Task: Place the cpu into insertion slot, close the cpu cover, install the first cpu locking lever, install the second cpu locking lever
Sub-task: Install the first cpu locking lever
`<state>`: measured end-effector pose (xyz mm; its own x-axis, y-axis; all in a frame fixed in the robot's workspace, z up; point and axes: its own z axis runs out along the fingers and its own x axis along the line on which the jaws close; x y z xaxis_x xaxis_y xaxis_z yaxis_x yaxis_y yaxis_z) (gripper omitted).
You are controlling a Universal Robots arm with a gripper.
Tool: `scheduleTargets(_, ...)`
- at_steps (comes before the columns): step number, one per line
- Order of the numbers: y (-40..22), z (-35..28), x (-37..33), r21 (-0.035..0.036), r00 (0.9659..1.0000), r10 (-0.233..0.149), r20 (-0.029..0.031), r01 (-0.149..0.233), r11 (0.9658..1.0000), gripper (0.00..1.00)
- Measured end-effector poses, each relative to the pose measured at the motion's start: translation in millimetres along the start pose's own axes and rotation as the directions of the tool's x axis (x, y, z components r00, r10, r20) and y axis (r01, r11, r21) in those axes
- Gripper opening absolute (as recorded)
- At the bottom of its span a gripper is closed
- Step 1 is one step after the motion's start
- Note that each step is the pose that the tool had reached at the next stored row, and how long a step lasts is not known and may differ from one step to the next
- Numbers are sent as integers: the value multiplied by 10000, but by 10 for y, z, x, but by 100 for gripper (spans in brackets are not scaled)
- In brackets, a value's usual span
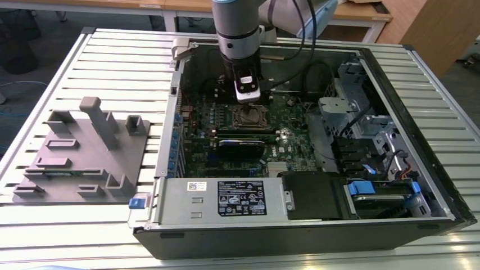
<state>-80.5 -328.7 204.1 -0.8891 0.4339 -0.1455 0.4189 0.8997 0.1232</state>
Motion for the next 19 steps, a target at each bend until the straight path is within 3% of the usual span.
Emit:
scheduleTargets(4,0,0,0,-4,10000,-1,3,1,10000,11)
scheduleTargets(9,8,-64,-10,0,10000,0,-3,0,10000,11)
scheduleTargets(12,14,-76,-19,20,10000,2,-46,-2,10000,11)
scheduleTargets(14,19,-75,-31,128,9999,1,-156,1,9999,11)
scheduleTargets(19,48,-61,-93,427,9975,27,-703,3,9991,11)
